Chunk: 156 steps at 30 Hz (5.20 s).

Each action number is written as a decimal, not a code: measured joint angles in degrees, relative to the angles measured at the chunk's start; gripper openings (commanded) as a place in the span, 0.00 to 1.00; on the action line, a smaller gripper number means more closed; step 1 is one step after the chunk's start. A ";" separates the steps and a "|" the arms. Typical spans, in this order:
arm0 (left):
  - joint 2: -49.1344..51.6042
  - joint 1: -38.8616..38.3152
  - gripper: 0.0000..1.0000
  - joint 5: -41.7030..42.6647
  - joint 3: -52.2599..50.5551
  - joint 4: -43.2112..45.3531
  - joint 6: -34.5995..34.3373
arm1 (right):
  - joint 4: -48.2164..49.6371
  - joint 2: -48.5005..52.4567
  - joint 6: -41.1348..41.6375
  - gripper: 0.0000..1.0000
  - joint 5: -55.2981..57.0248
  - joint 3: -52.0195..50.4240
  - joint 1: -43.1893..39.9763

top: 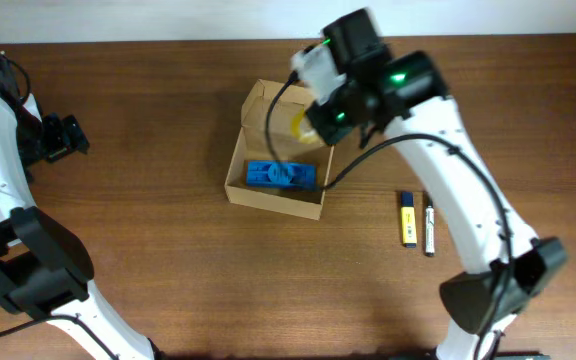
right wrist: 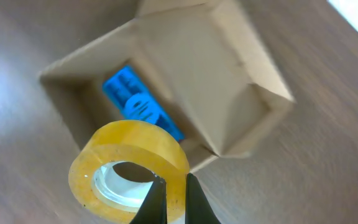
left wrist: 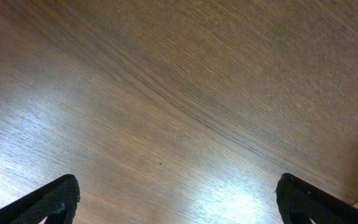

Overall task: Pack container
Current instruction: 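Carry the tape roll with the right gripper into the box and release, then move the right gripper to the yellow highlighter and grasp it, then carry the highlighter into the box and open the right gripper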

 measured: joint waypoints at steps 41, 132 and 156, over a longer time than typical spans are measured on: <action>0.00 0.00 1.00 0.00 0.00 0.00 0.00 | -3.02 18.25 -10.86 0.64 9.75 5.66 7.43; 0.00 0.00 1.00 0.02 0.00 0.02 0.00 | 11.89 -13.90 23.06 0.04 -4.87 -39.52 -24.70; 0.00 0.00 1.00 0.00 0.00 0.00 0.00 | 4.04 -0.33 -17.44 0.04 2.27 -7.61 5.46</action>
